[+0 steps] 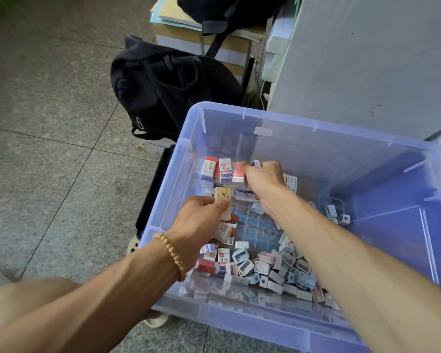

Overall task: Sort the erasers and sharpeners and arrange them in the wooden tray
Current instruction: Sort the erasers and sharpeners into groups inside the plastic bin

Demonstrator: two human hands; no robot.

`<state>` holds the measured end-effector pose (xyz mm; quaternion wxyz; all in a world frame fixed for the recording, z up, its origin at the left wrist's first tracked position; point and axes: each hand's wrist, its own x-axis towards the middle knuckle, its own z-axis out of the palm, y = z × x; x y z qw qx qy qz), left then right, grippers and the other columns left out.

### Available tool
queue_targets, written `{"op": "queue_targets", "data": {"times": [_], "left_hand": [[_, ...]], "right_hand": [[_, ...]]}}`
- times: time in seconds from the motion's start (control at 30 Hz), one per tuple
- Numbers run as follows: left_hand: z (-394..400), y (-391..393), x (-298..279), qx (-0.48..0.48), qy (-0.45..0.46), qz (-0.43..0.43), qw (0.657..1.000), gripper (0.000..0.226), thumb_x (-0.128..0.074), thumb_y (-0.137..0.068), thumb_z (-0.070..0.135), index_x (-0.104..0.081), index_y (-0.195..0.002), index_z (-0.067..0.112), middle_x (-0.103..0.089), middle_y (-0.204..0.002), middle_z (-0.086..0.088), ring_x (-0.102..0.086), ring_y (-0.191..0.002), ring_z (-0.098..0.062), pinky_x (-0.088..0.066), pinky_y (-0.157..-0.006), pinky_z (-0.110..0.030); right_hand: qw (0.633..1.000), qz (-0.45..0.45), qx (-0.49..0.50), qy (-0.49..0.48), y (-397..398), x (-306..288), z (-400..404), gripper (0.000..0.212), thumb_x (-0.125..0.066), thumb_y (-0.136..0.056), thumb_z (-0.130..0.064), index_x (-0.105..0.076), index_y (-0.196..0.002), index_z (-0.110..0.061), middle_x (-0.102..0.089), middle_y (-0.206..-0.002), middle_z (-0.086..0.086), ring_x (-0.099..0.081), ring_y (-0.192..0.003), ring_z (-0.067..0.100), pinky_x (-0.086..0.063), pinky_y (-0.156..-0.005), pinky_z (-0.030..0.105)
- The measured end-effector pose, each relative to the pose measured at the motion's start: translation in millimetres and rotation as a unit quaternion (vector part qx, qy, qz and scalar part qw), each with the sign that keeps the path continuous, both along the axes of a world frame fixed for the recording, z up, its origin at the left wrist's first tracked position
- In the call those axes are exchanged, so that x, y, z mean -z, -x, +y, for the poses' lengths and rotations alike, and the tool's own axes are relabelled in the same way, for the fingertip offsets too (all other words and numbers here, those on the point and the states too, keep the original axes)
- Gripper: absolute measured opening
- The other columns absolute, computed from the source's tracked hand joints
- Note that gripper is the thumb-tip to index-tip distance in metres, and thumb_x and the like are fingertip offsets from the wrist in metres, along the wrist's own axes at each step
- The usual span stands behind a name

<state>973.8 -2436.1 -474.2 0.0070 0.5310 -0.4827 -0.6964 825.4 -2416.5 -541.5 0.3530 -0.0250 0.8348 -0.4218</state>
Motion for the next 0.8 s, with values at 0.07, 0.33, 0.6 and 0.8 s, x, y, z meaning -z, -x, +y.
{"op": "queue_targets", "data": {"times": [0.07,0.33,0.6,0.8], "left_hand": [[0.4,0.1,-1.4,0.002,0.0,0.003,1.0,0.022,-0.055,-0.1,0.023,-0.06,-0.109,0.004,-0.075,-0.089,-0.013,-0.065,-0.058,-0.017,-0.052,-0.048,-0.024],[0.0,0.4,-0.9,0.009,0.0,0.012,1.0,0.018,-0.055,-0.1,0.024,-0.061,-0.104,0.007,-0.075,-0.09,-0.012,-0.066,-0.06,-0.018,-0.053,-0.056,-0.028],[-1.3,2.2,0.0,0.004,0.002,0.017,1.0,0.017,-0.055,-0.1,0.024,-0.062,-0.101,0.009,-0.075,-0.089,-0.011,-0.066,-0.055,-0.014,-0.051,-0.049,-0.023],[-2.4,4.0,2.5,0.002,-0.002,0.018,1.0,0.017,-0.056,-0.1,0.024,-0.062,-0.104,0.008,-0.075,-0.091,-0.012,-0.066,-0.055,-0.014,-0.054,-0.052,-0.024]], "right_hand": [[0.999,0.023,-0.024,-0.011,-0.2,0.0,-4.2,0.023,-0.07,-0.091,-0.033,-0.069,-0.092,-0.01,-0.073,-0.087,0.005,-0.068,-0.072,0.019,-0.046,-0.054,0.024],[0.991,0.114,-0.07,-0.024,-0.4,-0.1,4.4,0.021,-0.065,-0.093,-0.026,-0.068,-0.075,-0.015,-0.067,-0.071,-0.001,-0.056,-0.055,0.009,-0.034,-0.044,0.019],[0.986,0.088,-0.136,-0.04,-2.3,4.3,-3.1,0.016,-0.076,-0.087,-0.03,-0.068,-0.086,-0.016,-0.073,-0.091,0.003,-0.068,-0.078,0.018,-0.047,-0.058,0.025],[0.995,0.027,-0.089,0.028,6.3,-15.1,22.0,0.032,-0.052,-0.096,-0.036,-0.051,-0.071,-0.016,-0.051,-0.066,0.002,-0.041,-0.054,0.013,-0.033,-0.055,0.026]]}}
